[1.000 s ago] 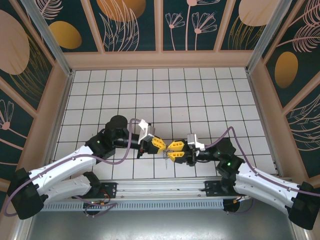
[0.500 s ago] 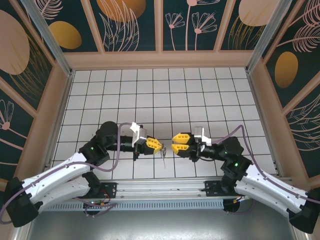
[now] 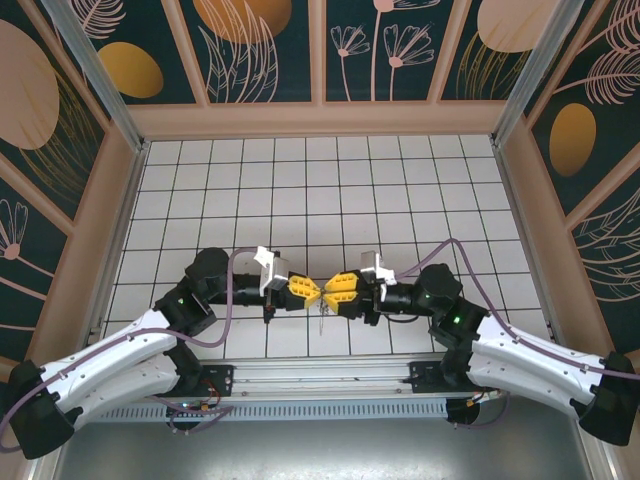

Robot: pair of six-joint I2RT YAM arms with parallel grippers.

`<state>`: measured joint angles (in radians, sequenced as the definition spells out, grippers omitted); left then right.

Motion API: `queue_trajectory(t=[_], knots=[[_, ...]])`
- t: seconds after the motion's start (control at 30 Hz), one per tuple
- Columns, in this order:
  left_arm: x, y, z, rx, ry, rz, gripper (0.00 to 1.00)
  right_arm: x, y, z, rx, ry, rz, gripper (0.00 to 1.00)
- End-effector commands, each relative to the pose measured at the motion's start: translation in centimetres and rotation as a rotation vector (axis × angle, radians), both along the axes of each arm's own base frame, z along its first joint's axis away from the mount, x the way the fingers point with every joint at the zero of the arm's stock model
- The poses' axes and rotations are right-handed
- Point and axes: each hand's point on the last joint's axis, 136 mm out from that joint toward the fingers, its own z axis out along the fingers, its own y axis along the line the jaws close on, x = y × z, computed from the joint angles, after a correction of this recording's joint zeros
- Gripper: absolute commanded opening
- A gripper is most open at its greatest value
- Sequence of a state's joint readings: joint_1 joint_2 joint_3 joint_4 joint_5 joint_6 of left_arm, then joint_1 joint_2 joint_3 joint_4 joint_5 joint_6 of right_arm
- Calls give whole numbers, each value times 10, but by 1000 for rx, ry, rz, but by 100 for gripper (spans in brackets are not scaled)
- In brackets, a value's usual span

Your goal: Put the keys on the keyring

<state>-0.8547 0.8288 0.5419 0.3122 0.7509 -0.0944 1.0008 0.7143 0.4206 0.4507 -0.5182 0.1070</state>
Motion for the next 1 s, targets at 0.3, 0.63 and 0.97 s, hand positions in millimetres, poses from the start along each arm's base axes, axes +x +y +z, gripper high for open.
queue_trajectory(t=[0.3,0.63,0.97], knots=[[-4,-2,10,-36,-11,-20,0,-1,1,19,33,-37,-3,15],[-6,-4,7,-12,-1,-23,0,2,7,11,-14,-40,4,0],[7,-4,-10,146,43,53,15,9,8,2,-193,-85,-23,0]])
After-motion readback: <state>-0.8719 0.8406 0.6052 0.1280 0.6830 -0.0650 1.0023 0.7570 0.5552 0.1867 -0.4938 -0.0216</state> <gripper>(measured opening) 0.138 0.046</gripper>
